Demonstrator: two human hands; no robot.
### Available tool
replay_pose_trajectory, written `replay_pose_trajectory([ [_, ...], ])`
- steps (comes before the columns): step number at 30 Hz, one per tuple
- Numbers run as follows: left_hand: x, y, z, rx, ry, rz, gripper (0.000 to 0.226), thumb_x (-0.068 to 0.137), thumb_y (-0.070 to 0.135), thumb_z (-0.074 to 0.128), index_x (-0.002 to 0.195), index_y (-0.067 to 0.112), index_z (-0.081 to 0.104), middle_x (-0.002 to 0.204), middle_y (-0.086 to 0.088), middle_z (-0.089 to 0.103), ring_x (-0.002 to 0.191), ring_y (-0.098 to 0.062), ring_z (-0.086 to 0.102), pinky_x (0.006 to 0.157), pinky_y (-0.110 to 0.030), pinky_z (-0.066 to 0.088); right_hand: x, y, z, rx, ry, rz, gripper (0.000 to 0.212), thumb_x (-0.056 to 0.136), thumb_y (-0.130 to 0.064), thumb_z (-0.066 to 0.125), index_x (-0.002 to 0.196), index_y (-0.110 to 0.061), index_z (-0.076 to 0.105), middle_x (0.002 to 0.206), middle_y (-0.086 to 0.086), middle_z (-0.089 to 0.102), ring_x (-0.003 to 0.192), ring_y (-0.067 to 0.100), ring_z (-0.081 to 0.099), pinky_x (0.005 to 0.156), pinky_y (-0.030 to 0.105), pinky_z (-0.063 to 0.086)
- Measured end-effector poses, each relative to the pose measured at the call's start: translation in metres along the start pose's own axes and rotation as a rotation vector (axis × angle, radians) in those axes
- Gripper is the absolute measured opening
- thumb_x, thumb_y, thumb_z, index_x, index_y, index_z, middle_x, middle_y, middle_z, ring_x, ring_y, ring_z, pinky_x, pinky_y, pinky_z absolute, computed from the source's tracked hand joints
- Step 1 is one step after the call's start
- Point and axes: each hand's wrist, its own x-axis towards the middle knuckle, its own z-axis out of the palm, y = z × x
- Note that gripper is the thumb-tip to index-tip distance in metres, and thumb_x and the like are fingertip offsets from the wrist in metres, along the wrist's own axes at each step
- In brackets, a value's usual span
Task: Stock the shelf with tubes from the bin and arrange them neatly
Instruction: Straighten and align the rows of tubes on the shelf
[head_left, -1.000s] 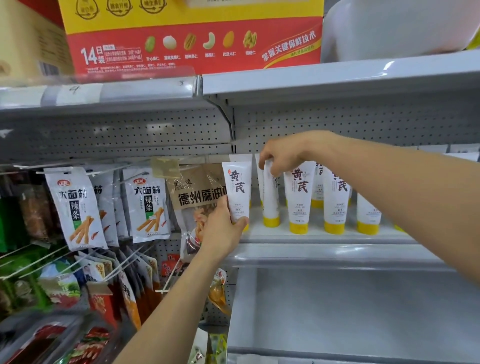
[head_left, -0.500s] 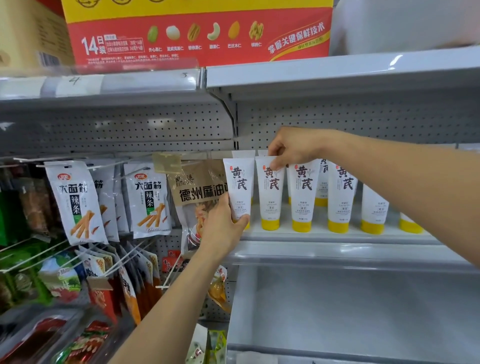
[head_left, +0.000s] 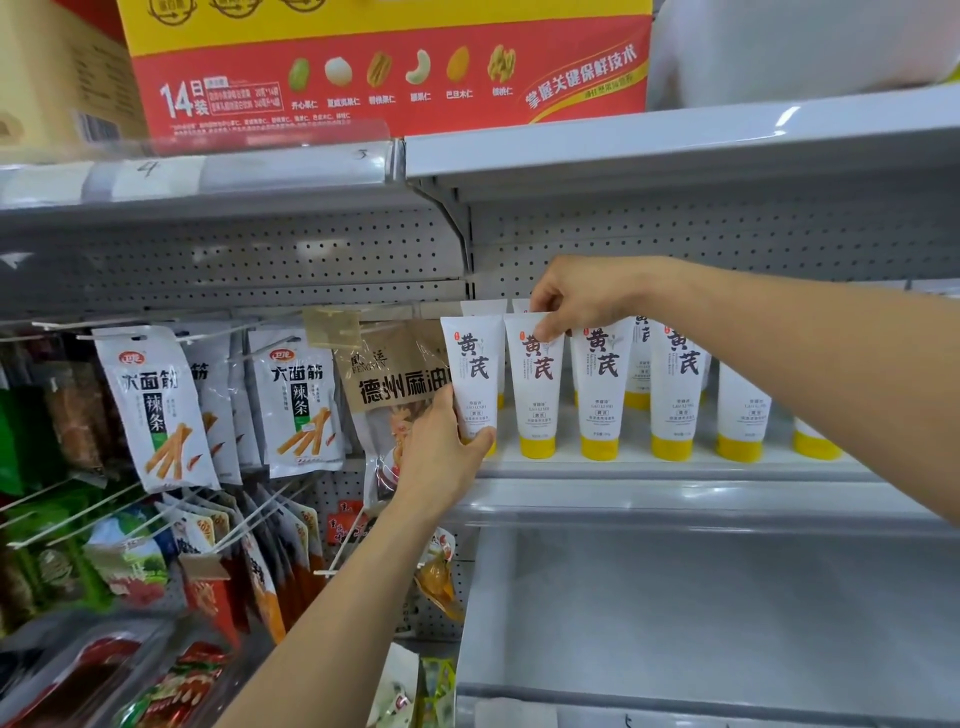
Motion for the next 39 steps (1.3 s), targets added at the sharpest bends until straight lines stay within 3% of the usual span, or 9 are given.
replay_pose_trajectory([
  [8,-0.001,0.001,0.0,0.003,-0.006,-0.011,0.052,0.085,0.025,0.069,0.13,0.017,0.044,0.123,-0.001,0.064,0.107,-0.019,0.062,0.09,-0.039,0.052,-0.007,0.001,0.002,0.023,0.048,-0.014,0.019,0.089,-0.029,0.066,0.101,-0.015,0.071,0.092,-0.005,0.07,0.085,0.016,0.065,0.074,0.032,0.052],
  [11,-0.005,0.003,0.001,-0.055,0.001,-0.05,0.074,0.085,0.03,0.07,0.145,0.016,0.027,0.139,-0.004,0.052,0.123,-0.022,0.054,0.1,-0.045,0.047,-0.018,0.006,-0.003,0.074,0.168,-0.035,0.027,0.089,-0.037,0.063,0.109,-0.019,0.066,0.102,-0.01,0.064,0.093,0.008,0.061,0.078,0.025,0.048],
  [14,-0.014,0.006,0.0,-0.11,0.196,-0.041,0.088,0.085,0.036,0.069,0.151,0.019,0.014,0.153,-0.005,0.027,0.136,-0.024,0.037,0.108,-0.042,0.037,-0.035,0.019,-0.014,0.064,0.204,-0.016,0.034,0.087,-0.042,0.064,0.113,-0.021,0.063,0.106,-0.01,0.063,0.096,0.008,0.06,0.081,0.023,0.045],
  [18,-0.022,0.02,0.003,-0.114,0.329,0.078,0.077,0.085,0.032,0.07,0.146,0.018,0.025,0.138,-0.001,0.035,0.124,-0.019,0.045,0.102,-0.04,0.043,-0.052,0.031,-0.015,-0.036,0.072,0.13,0.057,0.082,-0.043,0.071,0.128,-0.016,0.053,0.116,-0.005,0.058,0.108,0.017,0.058,0.093,0.03,0.046],
  [24,-0.03,0.041,0.017,-0.053,0.275,0.192,0.066,0.083,0.027,0.071,0.14,0.016,0.037,0.129,0.001,0.042,0.12,-0.016,0.046,0.101,-0.032,0.04,-0.057,0.035,0.001,-0.094,0.069,0.1,0.02,0.082,-0.024,0.072,0.098,-0.019,0.061,0.099,-0.003,0.064,0.089,0.019,0.062,0.077,0.036,0.053],
  [27,-0.035,0.046,0.022,-0.085,0.24,0.187,0.062,0.084,0.025,0.07,0.138,0.018,0.04,0.128,0.003,0.043,0.117,-0.012,0.047,0.094,-0.025,0.04,-0.059,0.037,0.003,-0.118,0.086,0.11,0.024,0.083,-0.025,0.07,0.105,-0.021,0.061,0.105,-0.005,0.064,0.094,0.019,0.062,0.085,0.041,0.052],
  [30,-0.041,0.055,0.028,-0.128,0.197,0.202,0.054,0.086,0.025,0.068,0.134,0.02,0.045,0.126,0.005,0.046,0.112,-0.009,0.049,0.092,-0.025,0.043,-0.068,0.036,0.006,-0.149,0.27,0.102,0.048,0.086,-0.033,0.067,0.13,-0.022,0.05,0.127,-0.005,0.058,0.112,0.017,0.056,0.101,0.044,0.042],
  [34,-0.055,0.069,0.041,-0.135,0.147,0.274,0.042,0.086,0.024,0.069,0.125,0.018,0.055,0.119,0.004,0.051,0.102,-0.009,0.052,0.083,-0.024,0.045,-0.108,0.039,0.028,0.043,0.811,0.075,0.024,0.089,-0.025,0.059,0.113,-0.023,0.059,0.098,-0.007,0.064,0.089,0.014,0.059,0.085,0.041,0.05],
  [39,-0.072,0.087,0.066,-0.091,-0.003,0.349,0.039,0.088,0.025,0.065,0.125,0.018,0.056,0.124,0.002,0.052,0.113,-0.015,0.052,0.093,-0.028,0.044,-0.168,0.069,0.09,0.207,0.859,0.266,0.016,0.09,-0.017,0.056,0.105,-0.018,0.062,0.091,-0.004,0.061,0.082,0.016,0.057,0.079,0.041,0.051],
])
